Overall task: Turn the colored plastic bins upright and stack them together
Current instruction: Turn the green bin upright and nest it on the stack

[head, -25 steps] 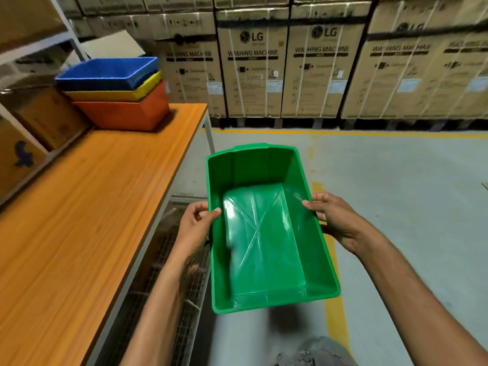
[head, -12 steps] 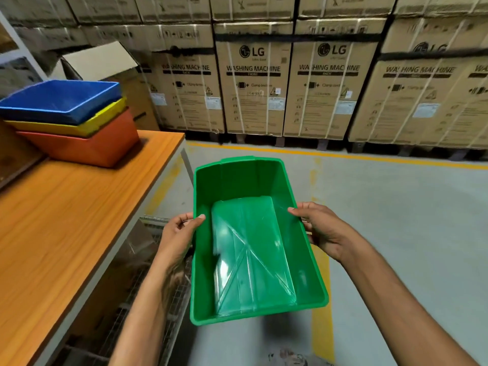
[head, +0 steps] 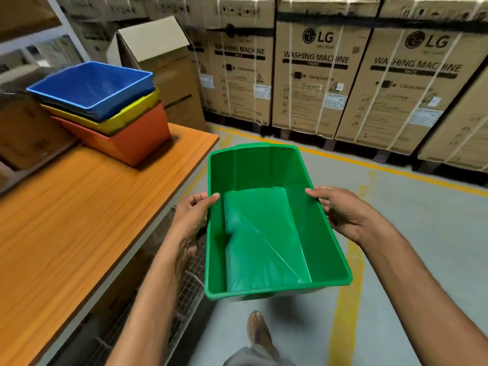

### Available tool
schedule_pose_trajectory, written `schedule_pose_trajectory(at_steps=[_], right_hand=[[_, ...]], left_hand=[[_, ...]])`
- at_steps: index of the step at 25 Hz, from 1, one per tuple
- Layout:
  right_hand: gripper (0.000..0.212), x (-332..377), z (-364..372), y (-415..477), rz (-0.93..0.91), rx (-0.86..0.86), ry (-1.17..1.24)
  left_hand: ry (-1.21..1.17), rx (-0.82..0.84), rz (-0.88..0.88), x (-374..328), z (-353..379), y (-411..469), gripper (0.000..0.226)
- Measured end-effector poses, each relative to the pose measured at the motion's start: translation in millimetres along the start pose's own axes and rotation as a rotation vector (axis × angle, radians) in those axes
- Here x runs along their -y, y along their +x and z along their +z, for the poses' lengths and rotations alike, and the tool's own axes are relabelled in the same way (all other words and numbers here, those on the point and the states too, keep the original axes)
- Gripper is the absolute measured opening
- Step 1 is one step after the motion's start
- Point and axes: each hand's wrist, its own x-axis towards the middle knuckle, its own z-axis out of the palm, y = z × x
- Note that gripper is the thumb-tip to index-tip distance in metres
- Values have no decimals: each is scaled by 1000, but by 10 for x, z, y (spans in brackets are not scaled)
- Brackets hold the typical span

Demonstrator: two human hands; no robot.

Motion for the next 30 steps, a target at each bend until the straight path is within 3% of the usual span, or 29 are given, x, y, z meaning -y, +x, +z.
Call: schedule_pose_trajectory(at_steps=[4, 9, 12, 22, 30], right_hand=[[19, 472, 250, 559, -28, 37, 26], [35, 1103, 557, 1052, -170, 119, -51], [25, 1485, 747, 1310, -243, 203, -71], [17, 2637, 1196, 2357, -310, 457, -98], [32, 3467, 1358, 2989, -477, 741, -105]], left_hand=[[-140, -57, -30, -362, 4, 494, 15], [-229, -88, 67, -874, 3, 963, 9], [-232, -121, 117, -1124, -15, 1182, 25], [-280, -284, 255, -1740, 204, 1713, 32], [-350, -432, 555, -2204, 502, 2018, 40]])
